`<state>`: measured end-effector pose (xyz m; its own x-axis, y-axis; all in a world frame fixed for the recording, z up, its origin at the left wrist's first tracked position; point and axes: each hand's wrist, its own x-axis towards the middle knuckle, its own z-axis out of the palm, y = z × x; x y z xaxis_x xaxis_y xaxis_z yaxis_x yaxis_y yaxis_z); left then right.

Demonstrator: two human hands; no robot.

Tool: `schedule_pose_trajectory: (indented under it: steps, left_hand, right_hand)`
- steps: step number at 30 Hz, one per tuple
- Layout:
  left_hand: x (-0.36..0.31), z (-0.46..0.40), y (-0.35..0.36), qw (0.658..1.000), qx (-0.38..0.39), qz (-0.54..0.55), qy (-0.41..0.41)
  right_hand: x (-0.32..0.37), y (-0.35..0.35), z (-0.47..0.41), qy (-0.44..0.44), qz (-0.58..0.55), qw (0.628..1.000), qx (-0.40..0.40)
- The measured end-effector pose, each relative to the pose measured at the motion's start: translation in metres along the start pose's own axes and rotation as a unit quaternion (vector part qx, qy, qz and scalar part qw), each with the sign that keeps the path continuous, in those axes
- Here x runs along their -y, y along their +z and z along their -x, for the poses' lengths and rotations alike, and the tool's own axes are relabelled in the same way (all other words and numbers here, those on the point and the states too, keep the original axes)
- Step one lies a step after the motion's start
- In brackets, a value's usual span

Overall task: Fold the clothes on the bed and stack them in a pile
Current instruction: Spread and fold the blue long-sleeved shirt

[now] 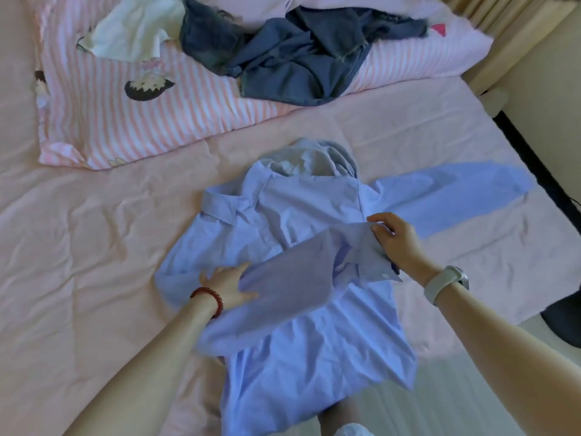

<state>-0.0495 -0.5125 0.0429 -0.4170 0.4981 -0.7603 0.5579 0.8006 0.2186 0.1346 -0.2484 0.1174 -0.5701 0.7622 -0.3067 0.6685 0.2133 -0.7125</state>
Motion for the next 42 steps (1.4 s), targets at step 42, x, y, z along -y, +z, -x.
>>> schedule_pose_trajectory:
  steps: [42]
  left_hand:
    - [0.036, 0.073, 0.155, 0.621, -0.272, 0.704, -0.209]
  right_hand:
    - [-0.055, 0.147, 0.119, -0.317, 0.292, 0.897, 0.096]
